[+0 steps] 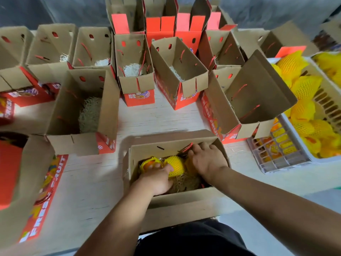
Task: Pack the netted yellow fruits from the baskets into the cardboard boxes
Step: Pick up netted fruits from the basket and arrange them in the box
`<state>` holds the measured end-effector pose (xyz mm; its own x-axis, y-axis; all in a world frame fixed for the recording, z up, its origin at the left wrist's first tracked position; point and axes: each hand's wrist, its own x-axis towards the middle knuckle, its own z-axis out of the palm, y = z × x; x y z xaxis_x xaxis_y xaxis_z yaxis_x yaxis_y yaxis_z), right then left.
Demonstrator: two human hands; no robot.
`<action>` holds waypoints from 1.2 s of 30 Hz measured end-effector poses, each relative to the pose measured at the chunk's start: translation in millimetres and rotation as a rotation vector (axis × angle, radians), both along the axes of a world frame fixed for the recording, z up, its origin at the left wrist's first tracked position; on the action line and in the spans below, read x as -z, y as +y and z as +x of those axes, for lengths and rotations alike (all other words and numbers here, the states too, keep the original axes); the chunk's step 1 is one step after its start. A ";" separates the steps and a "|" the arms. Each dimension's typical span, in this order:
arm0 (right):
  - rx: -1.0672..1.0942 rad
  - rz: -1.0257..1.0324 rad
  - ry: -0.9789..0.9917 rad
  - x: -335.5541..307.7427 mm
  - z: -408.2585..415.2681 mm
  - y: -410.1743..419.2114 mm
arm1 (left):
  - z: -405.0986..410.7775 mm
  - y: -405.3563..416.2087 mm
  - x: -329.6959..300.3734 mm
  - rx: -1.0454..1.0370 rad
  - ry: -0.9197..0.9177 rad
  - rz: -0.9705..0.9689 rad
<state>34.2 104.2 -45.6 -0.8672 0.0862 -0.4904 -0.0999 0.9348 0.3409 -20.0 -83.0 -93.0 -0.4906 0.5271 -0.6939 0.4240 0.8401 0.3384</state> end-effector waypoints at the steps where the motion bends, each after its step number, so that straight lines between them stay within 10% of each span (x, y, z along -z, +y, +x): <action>1: 0.040 -0.036 -0.056 -2.9 -1.1 0.0 | -0.8 0.0 -1.0 -0.010 0.004 0.034; 11: 0.418 -0.490 -0.195 -10.6 4.8 7.6 | -5.2 26.1 -15.1 0.120 -0.096 0.108; 23: 0.585 -1.045 0.768 -70.3 42.6 66.5 | 28.5 134.2 -88.0 -0.390 0.010 0.903; 36: 0.897 -1.250 1.048 -84.9 126.0 292.1 | 108.8 389.2 -104.8 -0.405 -0.145 1.139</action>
